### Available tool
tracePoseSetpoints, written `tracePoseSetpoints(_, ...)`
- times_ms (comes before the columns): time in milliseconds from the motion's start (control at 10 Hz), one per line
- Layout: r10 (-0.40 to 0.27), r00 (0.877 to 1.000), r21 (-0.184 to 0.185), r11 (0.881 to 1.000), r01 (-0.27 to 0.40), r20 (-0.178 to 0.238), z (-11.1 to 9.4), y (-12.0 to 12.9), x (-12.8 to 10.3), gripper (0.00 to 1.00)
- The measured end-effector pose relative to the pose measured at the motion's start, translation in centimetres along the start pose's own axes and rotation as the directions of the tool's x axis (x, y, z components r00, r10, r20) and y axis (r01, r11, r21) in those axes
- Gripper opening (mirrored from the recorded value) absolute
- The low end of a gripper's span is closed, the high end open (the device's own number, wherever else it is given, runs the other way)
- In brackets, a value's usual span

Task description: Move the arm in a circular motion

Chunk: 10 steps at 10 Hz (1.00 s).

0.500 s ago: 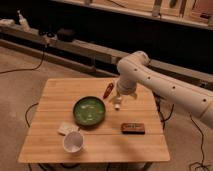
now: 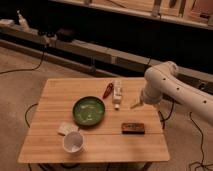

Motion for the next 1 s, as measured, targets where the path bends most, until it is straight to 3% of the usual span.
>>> tracePoseSetpoints(300, -0.007, 0.998, -0.021, 1.0, 0.009, 0.068, 0.5, -2.8, -6.1, 0.8)
tracePoseSetpoints(500, -0.095, 0.993, -0.026, 0.995, 0.097, 0.074, -0.4, -8.5, -10.1, 0.8)
tracePoseSetpoints(700, -0.207, 0.976, -0.024, 0.978, 0.209, 0.069, -1.5, -13.8, -12.9, 0.8)
tracePoseSetpoints(800, -0.27, 0.961, -0.018, 0.962, 0.271, 0.056, -2.1, -16.7, -13.6, 0.8)
tracePoseSetpoints(1000, -0.372, 0.928, 0.003, 0.928, 0.372, 0.006, -3.8, -22.1, -12.7, 0.8)
